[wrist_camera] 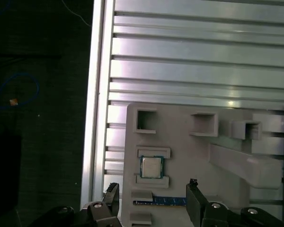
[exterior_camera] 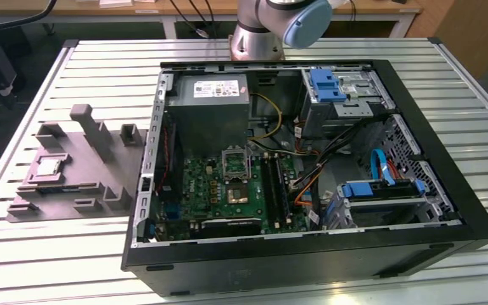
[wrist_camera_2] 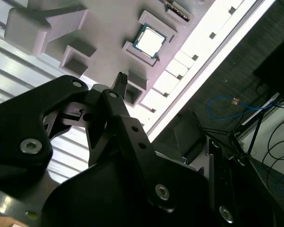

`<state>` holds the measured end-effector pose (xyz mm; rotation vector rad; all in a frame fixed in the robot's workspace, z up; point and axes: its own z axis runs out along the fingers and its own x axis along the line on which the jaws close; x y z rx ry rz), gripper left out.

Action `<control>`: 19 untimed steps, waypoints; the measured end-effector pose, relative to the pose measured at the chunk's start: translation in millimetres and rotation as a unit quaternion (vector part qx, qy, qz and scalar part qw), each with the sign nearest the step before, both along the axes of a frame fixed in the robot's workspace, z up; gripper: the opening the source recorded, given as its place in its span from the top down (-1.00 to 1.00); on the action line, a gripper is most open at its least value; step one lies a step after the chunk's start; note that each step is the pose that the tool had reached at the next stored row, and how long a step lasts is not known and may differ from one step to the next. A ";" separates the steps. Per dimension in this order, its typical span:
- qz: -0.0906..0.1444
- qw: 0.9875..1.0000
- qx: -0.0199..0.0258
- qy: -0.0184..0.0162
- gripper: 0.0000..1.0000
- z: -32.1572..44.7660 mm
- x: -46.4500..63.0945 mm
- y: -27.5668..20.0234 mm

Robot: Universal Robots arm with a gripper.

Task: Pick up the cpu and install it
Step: 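Pick up the cpu and move it towards the insertion slot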

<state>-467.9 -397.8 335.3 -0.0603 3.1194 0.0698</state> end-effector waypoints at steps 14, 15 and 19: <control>0.000 1.000 0.000 0.000 -0.17 -6.5 -0.1 -0.3; 0.000 1.000 0.000 0.000 -0.17 -6.7 -0.1 -0.3; 0.000 1.000 0.001 0.000 -0.17 -8.0 -0.1 -0.3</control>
